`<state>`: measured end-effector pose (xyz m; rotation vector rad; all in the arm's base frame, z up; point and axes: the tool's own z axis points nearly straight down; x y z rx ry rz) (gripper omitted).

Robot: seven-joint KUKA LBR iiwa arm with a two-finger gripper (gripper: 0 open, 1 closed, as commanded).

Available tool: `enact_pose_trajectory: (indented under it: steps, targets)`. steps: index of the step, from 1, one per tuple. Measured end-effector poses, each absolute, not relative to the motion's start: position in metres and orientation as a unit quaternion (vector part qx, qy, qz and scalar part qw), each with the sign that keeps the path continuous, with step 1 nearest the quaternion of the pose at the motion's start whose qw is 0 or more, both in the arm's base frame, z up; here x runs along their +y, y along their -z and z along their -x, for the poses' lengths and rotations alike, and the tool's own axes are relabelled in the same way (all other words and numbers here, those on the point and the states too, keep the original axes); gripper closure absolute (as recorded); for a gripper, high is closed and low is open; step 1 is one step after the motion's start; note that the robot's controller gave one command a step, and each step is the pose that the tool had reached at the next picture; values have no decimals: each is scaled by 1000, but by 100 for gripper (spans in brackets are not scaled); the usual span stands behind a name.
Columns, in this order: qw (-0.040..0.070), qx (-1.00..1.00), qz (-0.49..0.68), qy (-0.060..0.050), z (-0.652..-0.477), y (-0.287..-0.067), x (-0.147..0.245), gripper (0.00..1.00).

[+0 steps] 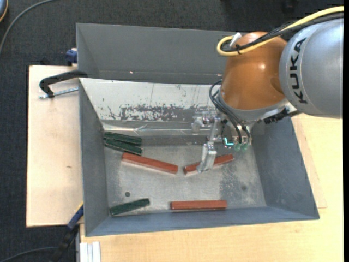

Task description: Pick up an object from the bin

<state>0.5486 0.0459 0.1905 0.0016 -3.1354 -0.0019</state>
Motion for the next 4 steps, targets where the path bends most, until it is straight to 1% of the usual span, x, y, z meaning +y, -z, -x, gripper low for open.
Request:
enact_pose_trajectory:
  steps: [1,2,3,4]
  targets:
    - [3,-990,-137,0,-542,-68,12,0]
    - [-4,-964,-264,0,-557,-102,4,0]
    - [-3,-948,-320,0,-555,-101,9,0]
    - [0,-956,-293,1,-550,-69,11,0]
